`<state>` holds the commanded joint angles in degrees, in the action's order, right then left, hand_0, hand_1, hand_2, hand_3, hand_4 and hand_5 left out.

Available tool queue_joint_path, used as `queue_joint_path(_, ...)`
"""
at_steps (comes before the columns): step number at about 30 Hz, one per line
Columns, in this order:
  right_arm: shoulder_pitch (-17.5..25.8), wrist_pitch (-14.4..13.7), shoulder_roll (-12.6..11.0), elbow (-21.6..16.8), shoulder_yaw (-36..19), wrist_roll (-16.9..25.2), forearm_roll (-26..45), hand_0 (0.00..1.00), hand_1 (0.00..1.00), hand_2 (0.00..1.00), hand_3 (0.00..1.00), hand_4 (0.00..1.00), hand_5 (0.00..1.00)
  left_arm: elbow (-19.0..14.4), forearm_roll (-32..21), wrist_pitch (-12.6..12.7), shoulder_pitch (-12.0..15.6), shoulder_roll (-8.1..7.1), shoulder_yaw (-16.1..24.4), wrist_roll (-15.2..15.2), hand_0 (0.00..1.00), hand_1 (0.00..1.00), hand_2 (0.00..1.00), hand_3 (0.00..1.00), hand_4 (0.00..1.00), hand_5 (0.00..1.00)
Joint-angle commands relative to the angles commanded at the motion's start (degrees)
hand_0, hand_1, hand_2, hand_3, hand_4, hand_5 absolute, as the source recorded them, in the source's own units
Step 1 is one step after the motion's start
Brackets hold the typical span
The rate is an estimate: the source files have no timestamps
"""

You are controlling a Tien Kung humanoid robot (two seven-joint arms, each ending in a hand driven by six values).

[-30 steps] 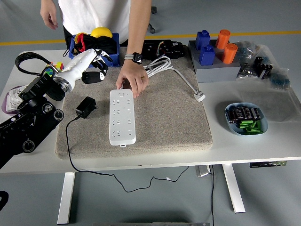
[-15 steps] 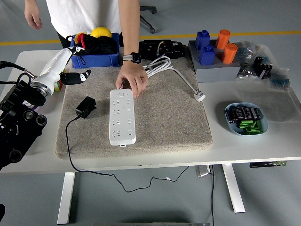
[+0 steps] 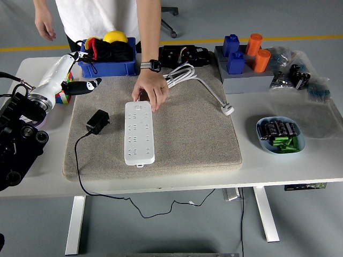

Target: Pull the plug out,throw it away,press the button

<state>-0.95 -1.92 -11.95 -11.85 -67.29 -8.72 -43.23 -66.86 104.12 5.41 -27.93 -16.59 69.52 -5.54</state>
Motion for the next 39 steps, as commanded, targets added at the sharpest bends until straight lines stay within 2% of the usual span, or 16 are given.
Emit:
queue_joint_path(14,0.2,0.3,-0.2,-0.1,-0.1,0.2,0.2,0.751,0.669,0.656,0.620,0.668,0.512,0.0,-0.1,-0.1,-0.3,-0.20,-0.1,0.0,0.876,0.894,0.823,0.795,0.773,0.261)
queue_joint_path(25,0.0,0.3,-0.4,-0.2,-0.5,0.1,0.1,0.751,0.669,0.657,0.620,0.671,0.508,1.6,-0.7,-0.4,-0.9,-1.74,0.8,0.4,0.877,0.895,0.826,0.795,0.774,0.264)
queue_joint_path(34,-0.1,0.3,-0.3,-0.2,-0.5,0.2,0.2,0.751,0.669,0.657,0.620,0.672,0.508,1.9,-1.2,-0.6,-0.2,-1.19,1.0,0.4,0.877,0.895,0.826,0.794,0.775,0.266)
queue_joint_path(39,-0.2,0.3,-0.3,-0.2,-0.7,0.2,0.2,0.751,0.670,0.658,0.620,0.674,0.509,2.3,-4.6,-1.5,0.6,-1.06,1.9,1.0,0.875,0.894,0.825,0.795,0.775,0.268)
